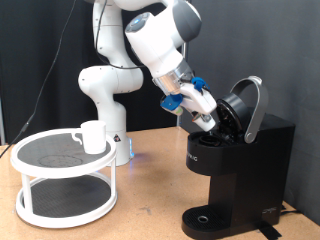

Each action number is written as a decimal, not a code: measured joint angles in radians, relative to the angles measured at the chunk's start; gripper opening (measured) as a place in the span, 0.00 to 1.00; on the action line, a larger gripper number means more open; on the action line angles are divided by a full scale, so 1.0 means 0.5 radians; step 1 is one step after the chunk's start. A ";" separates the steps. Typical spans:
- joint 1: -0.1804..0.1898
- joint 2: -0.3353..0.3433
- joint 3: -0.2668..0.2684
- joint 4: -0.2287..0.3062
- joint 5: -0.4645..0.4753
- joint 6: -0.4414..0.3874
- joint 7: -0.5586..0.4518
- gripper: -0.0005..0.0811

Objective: Make a cup of coffee with the keurig machine

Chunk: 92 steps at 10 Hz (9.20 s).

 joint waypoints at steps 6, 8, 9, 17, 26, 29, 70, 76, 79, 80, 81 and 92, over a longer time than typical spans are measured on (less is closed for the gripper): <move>0.000 0.043 0.020 -0.009 0.001 0.030 -0.011 0.45; -0.001 0.074 0.020 -0.009 0.001 0.083 -0.006 0.45; -0.001 0.086 0.020 -0.003 0.002 0.090 -0.007 0.45; -0.003 0.134 0.020 0.027 -0.001 0.050 -0.008 0.88; -0.011 0.014 -0.017 0.047 -0.057 -0.219 -0.075 0.91; -0.003 0.034 0.061 -0.017 -0.127 -0.104 0.007 0.91; -0.045 -0.044 0.182 0.672 0.497 -0.295 0.597 0.91; 0.004 -0.011 0.444 0.670 0.325 -0.115 0.816 0.91; 0.006 0.021 0.509 0.669 0.293 -0.043 0.860 0.91; 0.006 0.027 0.522 0.662 0.267 0.010 0.875 0.91; 0.006 0.034 0.530 0.656 0.247 0.035 0.882 0.91; 0.006 0.116 0.569 0.624 0.106 0.032 0.899 0.03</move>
